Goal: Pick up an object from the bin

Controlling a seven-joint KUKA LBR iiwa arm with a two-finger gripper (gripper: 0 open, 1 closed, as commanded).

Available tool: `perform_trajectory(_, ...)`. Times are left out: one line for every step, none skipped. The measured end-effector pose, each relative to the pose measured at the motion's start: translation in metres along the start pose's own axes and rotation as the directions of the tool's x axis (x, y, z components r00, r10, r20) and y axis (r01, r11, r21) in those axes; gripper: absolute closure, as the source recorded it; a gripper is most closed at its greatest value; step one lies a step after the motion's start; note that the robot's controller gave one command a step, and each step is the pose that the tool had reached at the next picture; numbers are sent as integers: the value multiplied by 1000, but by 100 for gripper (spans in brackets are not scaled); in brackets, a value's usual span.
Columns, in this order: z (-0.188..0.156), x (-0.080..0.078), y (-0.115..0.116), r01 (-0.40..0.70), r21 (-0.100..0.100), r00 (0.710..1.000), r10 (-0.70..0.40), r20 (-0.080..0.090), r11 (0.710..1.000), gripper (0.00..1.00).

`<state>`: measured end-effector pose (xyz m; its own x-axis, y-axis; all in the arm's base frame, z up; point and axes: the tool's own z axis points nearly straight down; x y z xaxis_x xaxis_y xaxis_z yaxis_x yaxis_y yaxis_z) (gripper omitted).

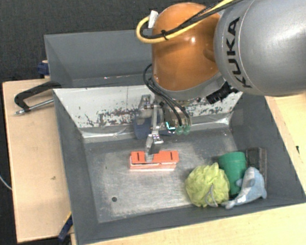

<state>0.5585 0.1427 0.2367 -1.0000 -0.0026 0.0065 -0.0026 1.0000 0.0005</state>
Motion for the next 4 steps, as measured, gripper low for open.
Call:
perform_trajectory(-4, -2, -1, -2, -1, 1000, 2, 8, 1000, 0)
perform_trajectory(49, -6, -6, 57, -1, 998, -57, 13, 998, 0)
perform_trajectory(93, -4, -13, 240, 1, 971, -240, 7, 971, 0)
perform_trajectory(162, -16, -17, 436, 3, 900, -436, 16, 900, 100)
